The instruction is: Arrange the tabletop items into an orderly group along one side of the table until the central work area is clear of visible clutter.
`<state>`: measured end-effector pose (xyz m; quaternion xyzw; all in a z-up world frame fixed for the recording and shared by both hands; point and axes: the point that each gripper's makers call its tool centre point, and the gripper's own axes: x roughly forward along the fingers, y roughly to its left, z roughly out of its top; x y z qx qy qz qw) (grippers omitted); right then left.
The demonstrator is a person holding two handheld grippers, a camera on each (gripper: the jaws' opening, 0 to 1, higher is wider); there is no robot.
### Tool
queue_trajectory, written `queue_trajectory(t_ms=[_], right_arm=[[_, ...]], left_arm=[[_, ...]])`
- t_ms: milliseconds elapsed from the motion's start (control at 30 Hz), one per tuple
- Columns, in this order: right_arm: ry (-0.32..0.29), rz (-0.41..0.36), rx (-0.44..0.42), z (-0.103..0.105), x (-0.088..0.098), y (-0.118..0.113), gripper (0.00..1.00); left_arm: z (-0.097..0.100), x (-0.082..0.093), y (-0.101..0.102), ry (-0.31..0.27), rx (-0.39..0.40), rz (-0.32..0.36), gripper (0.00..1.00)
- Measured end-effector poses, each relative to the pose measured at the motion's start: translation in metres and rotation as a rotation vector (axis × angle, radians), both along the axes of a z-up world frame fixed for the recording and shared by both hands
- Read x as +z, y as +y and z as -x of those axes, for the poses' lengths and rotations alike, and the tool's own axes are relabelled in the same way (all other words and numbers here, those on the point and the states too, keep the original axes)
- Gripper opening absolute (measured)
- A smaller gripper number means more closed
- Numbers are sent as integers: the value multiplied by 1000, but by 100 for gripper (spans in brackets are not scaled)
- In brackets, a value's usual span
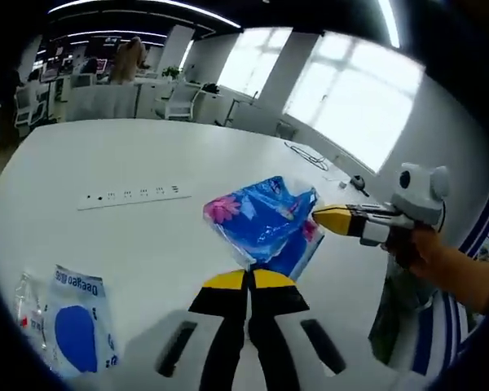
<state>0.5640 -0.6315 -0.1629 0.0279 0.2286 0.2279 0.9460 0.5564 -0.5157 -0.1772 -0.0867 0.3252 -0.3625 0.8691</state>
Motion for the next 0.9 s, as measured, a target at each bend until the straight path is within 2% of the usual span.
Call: queue_trajectory(t_ms=[200,433,900], right_arm=[[6,-1,-52,0,-6,-25,0],[23,2,-92,2,-16,-45,0],[101,13,-157,3,-60,-77,0]], left_arm=[[-8,-8,-25,4,-45,-11,0],[-13,-17,-45,21,-73,-9,0],[-22,-57,-77,79,-125,-39,0]])
